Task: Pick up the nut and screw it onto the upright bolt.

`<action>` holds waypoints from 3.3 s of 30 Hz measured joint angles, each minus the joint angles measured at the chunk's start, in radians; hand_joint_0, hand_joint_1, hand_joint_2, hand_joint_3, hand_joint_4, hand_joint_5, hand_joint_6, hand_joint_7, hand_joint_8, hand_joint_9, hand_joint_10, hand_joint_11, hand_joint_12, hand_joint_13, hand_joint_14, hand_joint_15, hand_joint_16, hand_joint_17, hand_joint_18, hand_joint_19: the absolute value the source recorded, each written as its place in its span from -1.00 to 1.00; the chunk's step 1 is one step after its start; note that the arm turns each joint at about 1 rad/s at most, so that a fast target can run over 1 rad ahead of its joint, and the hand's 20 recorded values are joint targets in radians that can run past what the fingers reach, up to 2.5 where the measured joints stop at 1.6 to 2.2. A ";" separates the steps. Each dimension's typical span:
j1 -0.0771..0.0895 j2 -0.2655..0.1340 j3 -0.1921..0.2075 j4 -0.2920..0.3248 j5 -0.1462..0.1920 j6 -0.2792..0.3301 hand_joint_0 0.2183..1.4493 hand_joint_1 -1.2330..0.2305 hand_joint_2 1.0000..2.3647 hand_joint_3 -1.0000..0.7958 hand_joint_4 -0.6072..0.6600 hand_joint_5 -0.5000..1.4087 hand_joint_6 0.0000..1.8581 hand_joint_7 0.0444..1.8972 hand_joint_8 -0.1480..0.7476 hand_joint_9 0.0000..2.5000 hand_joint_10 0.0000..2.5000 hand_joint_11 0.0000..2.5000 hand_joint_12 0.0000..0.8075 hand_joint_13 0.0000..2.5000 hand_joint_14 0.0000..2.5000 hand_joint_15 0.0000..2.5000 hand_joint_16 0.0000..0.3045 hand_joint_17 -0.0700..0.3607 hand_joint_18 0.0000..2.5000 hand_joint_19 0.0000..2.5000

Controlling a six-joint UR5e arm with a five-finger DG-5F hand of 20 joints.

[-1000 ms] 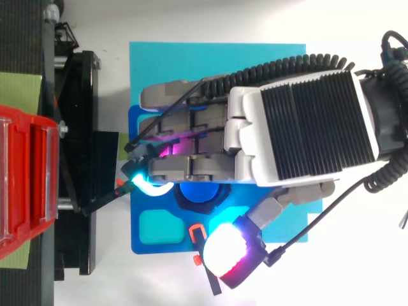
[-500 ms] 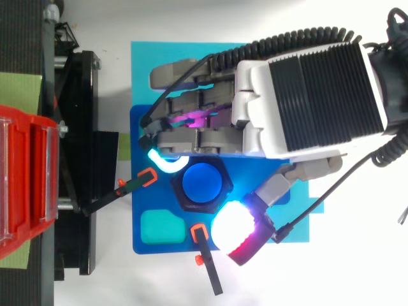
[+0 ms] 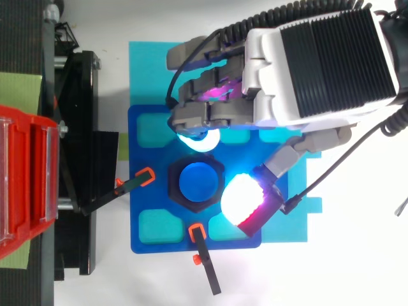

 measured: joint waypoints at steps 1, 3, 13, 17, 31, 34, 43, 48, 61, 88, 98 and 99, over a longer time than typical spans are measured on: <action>-0.001 0.000 0.000 -0.001 -0.002 0.000 -0.47 0.25 -1.00 -0.44 0.08 -0.42 -0.34 0.48 -0.08 0.07 -1.00 -1.00 -0.56 -0.24 -1.00 -1.00 -0.93 -0.56 -0.56 -1.00; -0.004 0.000 0.000 -0.001 -0.007 0.001 -0.48 0.25 -1.00 -0.44 0.08 -0.42 -0.34 0.49 -0.06 0.09 -1.00 -1.00 -0.55 -0.23 -1.00 -1.00 -0.93 -0.56 -0.56 -1.00; -0.017 0.001 0.044 -0.026 -0.028 0.002 -0.51 0.30 -1.00 -0.44 0.31 -0.49 -0.46 0.36 -0.02 -0.01 -1.00 -1.00 -0.48 -0.28 -1.00 -1.00 -0.89 -0.49 -0.60 -1.00; -0.018 0.001 0.101 -0.088 -0.033 -0.001 -0.52 0.32 -1.00 -0.44 0.32 -0.53 -0.46 0.14 -0.05 -0.04 -1.00 -1.00 -0.46 -0.30 -1.00 -1.00 -0.87 -0.47 -0.61 -1.00; 0.020 0.000 0.147 -0.141 0.030 -0.009 -0.56 0.42 -1.00 -0.44 0.22 -0.61 -0.46 -0.36 -0.16 -0.28 -1.00 -1.00 -0.38 -0.50 -1.00 -1.00 -0.81 -0.37 -0.77 -1.00; 0.040 0.000 0.121 -0.112 0.051 -0.004 -0.56 0.44 -1.00 -0.44 0.21 -0.63 -0.46 -0.40 -0.17 -0.32 -1.00 -1.00 -0.36 -0.54 -1.00 -1.00 -0.81 -0.37 -0.81 -1.00; 0.061 0.000 0.081 -0.108 0.069 0.002 -0.57 0.48 -1.00 -0.44 0.13 -0.67 -0.46 -0.45 -0.23 -0.50 -1.00 -1.00 -0.30 -0.68 -1.00 -1.00 -0.79 -0.35 -0.98 -1.00; 0.062 0.000 0.074 -0.110 0.069 0.003 -0.58 0.52 -1.00 -0.44 0.13 -0.67 -0.46 -0.44 -0.22 -0.56 -1.00 -1.00 -0.26 -0.74 -1.00 -1.00 -0.78 -0.32 -1.00 -1.00; 0.052 0.000 0.072 -0.139 0.066 0.002 -0.58 0.54 -1.00 -0.44 0.21 -0.62 -0.46 -0.24 -0.18 -0.58 -1.00 -1.00 -0.23 -0.76 -1.00 -1.00 -0.77 -0.31 -1.00 -1.00; 0.024 0.000 0.072 -0.163 0.044 0.003 -0.54 0.50 -1.00 -0.44 0.26 -0.54 -0.46 0.47 -0.12 -0.52 -1.00 -1.00 -0.27 -0.67 -1.00 -1.00 -0.80 -0.36 -1.00 -1.00; 0.004 0.000 0.071 -0.163 0.021 0.003 -0.51 0.37 -1.00 -0.44 0.24 -0.51 -0.38 0.45 -0.08 -0.32 -1.00 -1.00 -0.36 -0.52 -1.00 -1.00 -0.86 -0.45 -0.87 -1.00; 0.002 0.000 0.071 -0.164 0.018 0.002 -0.50 0.36 -1.00 -0.44 0.24 -0.51 -0.37 0.46 -0.07 -0.30 -1.00 -1.00 -0.36 -0.51 -1.00 -1.00 -0.86 -0.45 -0.85 -1.00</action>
